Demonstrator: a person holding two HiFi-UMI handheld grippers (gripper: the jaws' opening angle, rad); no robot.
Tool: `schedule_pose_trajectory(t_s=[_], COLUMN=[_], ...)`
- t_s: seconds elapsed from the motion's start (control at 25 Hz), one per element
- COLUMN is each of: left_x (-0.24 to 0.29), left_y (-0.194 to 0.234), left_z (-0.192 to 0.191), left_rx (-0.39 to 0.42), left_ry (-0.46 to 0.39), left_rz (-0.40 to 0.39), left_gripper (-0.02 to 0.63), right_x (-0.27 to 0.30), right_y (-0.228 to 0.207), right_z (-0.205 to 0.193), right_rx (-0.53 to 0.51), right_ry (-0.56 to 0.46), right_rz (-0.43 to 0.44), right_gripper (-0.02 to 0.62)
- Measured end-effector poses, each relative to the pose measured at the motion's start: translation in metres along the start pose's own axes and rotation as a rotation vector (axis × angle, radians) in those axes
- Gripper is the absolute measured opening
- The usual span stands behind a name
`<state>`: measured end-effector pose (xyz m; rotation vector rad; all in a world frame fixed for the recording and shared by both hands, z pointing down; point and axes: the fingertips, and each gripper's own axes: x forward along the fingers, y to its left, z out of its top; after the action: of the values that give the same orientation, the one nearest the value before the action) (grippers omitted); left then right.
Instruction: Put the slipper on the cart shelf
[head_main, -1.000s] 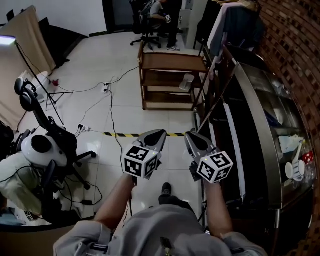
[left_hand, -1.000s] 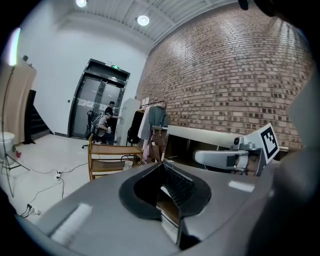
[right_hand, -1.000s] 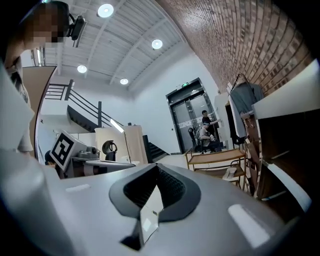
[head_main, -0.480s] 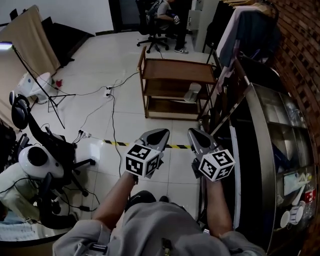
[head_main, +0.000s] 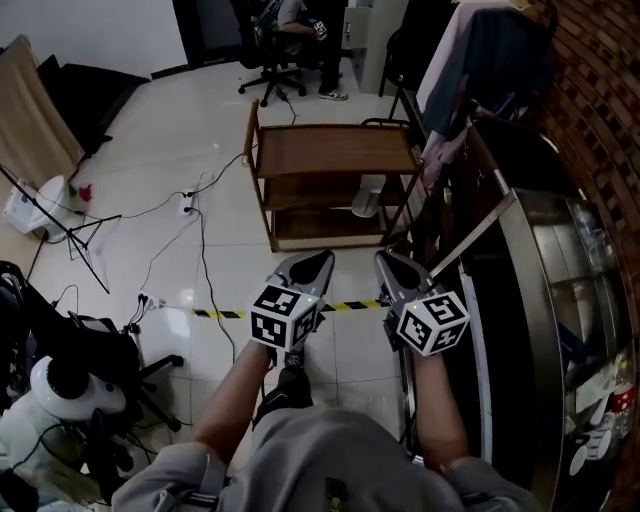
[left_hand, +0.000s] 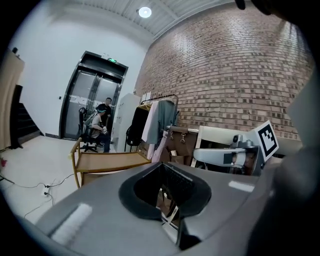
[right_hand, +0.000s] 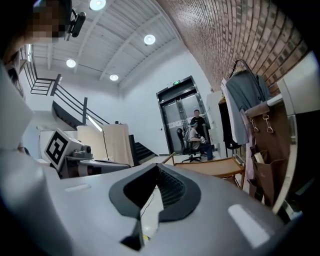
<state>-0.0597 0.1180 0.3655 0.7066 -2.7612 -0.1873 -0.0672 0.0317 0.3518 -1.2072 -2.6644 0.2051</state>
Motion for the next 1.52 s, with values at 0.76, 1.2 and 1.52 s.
schedule_pose_trajectory(t_s=[0.76,1.2,1.52], left_x=[0.168,0.272,0.337], left_y=[0.143,0.165,0.187], left_z=[0.029,0.020,-0.048], left_rx=[0.011,0.050,0.041], left_ry=[0.102,0.158,0.243], left_rz=[-0.204,-0.158,-0.163], left_gripper=[0.008,0.008,0.008], right_x=[0.175,0.228,0.263], right_y=[-0.107,-0.222,-0.290], right_z=[0.016,-0.017,-0.100], right_rx=[0.014,0.043,0.066], right_ry=[0.071,0.119,0.252], right_rz=[-0.218,-0.209,-0.240], right_gripper=[0.000,0.000,0.000])
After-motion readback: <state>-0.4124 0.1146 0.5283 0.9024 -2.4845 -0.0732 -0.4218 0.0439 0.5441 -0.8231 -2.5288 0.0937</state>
